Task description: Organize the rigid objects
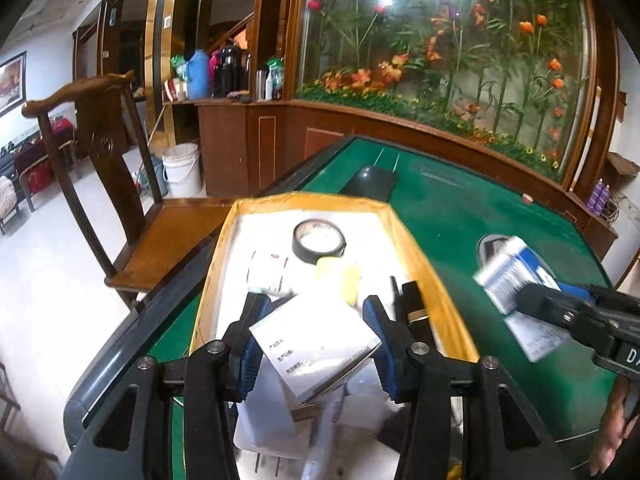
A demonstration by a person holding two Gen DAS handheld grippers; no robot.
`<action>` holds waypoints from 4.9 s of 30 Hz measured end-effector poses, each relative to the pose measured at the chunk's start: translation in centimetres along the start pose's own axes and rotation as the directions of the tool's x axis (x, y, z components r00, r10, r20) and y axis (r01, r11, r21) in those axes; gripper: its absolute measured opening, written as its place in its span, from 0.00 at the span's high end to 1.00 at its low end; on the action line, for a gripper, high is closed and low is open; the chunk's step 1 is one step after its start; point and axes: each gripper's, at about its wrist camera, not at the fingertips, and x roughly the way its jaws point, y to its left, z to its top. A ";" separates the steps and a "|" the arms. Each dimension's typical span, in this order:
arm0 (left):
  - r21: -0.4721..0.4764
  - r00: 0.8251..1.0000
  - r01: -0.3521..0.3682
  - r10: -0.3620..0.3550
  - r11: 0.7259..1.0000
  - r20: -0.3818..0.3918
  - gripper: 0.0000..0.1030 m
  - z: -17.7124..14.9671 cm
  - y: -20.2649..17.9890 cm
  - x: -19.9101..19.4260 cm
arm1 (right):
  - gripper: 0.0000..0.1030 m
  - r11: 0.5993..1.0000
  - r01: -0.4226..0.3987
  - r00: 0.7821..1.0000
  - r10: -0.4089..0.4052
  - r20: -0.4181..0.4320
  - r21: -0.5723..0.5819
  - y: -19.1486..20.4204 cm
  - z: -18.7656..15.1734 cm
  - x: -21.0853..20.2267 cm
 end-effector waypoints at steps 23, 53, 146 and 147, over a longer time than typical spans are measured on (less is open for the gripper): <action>0.069 0.987 -0.140 0.134 0.988 0.089 0.50 -1.5 -0.5 -0.5 | 0.66 0.998 0.033 0.992 -0.039 -0.118 -0.056 4.5 1.3 9.4; 0.068 0.979 -0.175 0.166 0.982 0.121 0.50 -1.8 -0.4 -1.3 | 0.66 0.993 0.075 0.992 -0.083 -0.094 -0.091 5.2 1.3 9.2; 0.137 0.937 -0.335 0.316 0.932 0.147 0.01 -4.7 -3.9 -7.3 | 0.10 0.968 0.166 0.955 -0.109 0.277 -0.191 2.9 -8.4 -6.5; 0.134 0.938 -0.335 0.316 0.933 0.142 0.01 -4.7 -3.8 -7.2 | 0.10 0.967 0.167 0.955 -0.111 0.277 -0.191 3.0 -8.5 -6.4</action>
